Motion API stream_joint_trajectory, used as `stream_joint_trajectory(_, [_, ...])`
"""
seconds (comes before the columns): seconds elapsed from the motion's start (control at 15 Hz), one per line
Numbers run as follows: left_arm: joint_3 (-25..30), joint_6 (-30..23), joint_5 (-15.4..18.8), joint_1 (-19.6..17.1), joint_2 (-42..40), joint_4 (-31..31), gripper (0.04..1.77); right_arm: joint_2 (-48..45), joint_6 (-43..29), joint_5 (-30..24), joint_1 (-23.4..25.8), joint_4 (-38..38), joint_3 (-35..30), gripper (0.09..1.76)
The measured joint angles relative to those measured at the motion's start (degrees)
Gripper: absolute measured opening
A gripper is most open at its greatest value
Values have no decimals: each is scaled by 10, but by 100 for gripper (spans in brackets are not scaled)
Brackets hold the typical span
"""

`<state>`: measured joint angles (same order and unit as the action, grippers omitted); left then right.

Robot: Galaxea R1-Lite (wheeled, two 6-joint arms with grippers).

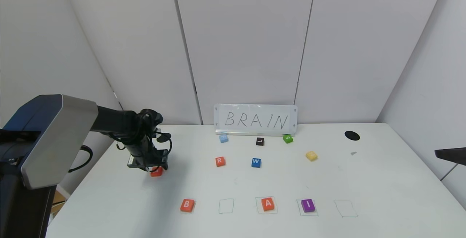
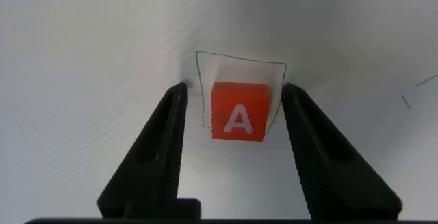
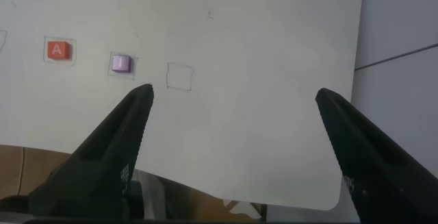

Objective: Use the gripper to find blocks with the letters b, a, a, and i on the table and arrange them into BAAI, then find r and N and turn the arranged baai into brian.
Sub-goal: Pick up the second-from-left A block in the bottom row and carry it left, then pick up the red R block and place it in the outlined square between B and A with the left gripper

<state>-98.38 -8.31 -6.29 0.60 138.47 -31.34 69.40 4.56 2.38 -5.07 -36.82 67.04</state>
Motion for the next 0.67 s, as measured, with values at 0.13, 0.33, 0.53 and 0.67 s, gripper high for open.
stream_joint_trajectory(0.13, [-2,0,0,0,0,0,118,0,0,0,0,0,-1,171])
stream_joint_trajectory(0.33, [-3,0,-1,0,-2,-1,135,0,0,0,0,0,-1,171])
stream_joint_trajectory(0.53, [-2,0,-1,0,-6,-3,146,0,0,0,0,0,-1,171])
stream_joint_trajectory(0.67, [-1,-1,-2,0,-9,-3,152,-1,1,0,0,0,-1,171])
